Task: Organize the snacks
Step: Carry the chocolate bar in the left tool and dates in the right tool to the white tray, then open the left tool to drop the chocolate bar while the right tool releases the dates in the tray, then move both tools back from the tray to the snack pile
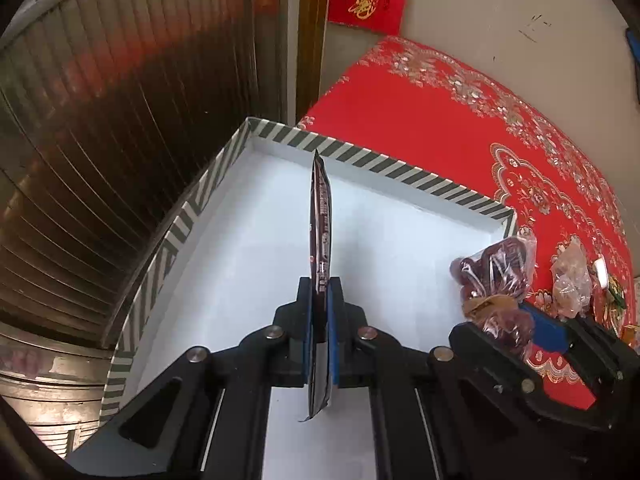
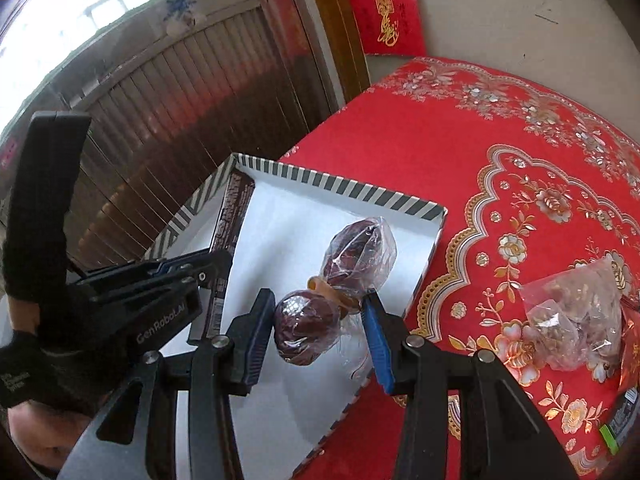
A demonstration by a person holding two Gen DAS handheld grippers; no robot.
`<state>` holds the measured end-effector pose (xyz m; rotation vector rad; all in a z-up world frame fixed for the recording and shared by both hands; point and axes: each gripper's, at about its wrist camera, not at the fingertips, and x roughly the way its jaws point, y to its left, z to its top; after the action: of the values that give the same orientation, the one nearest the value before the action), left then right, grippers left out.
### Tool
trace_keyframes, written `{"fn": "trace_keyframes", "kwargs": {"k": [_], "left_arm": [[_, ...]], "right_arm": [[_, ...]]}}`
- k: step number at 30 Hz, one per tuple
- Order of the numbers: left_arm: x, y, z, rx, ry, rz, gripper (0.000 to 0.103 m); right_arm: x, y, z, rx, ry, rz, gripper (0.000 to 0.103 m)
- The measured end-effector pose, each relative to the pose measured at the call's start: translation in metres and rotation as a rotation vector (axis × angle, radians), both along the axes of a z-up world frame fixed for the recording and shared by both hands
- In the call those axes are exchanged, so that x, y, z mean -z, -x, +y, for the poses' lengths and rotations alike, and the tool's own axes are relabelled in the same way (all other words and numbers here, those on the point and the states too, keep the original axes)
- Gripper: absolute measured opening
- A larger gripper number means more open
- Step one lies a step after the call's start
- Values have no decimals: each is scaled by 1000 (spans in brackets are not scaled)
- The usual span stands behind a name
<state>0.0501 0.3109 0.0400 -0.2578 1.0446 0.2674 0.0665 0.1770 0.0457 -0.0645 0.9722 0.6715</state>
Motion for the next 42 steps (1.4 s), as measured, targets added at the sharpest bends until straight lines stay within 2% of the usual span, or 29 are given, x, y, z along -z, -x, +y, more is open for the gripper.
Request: {"fn": "trace_keyframes", "kwargs": {"k": [9, 12, 13, 14, 16, 20, 22, 25, 31, 33, 42], "left_arm": [[12, -4, 7, -19, 15, 25, 10], [13, -3, 9, -30, 27, 22, 15], [14, -3, 9, -32, 28, 26, 23], [14, -2, 9, -32, 31, 31, 36], [15, 1, 12, -50, 50, 19, 52], [4, 11, 10, -66, 31, -17, 64], [-4, 16, 6, -59, 19, -28, 67], [-19, 26, -3, -50, -1, -58, 81], [-47, 41, -32, -4, -18, -100, 83], [-52, 45, -43, 22, -18, -107, 83], [-67, 47, -112, 146, -1, -126, 83]], "right_arm": [[11, -4, 8, -30, -1, 51, 46], [12, -3, 9, -35, 7, 55, 47], [12, -2, 10, -36, 6, 49, 47], [11, -1, 9, -37, -4, 47, 50], [10, 0, 7, -35, -18, 46, 53], [1, 8, -2, -18, -26, 11, 56], [-5, 10, -12, 2, -70, 12, 56], [-16, 15, -29, 17, -141, 19, 56], [-36, 38, -74, 59, -198, -28, 56], [-39, 45, -96, 81, -202, -37, 60], [-36, 65, -211, 270, -203, -71, 60]]}}
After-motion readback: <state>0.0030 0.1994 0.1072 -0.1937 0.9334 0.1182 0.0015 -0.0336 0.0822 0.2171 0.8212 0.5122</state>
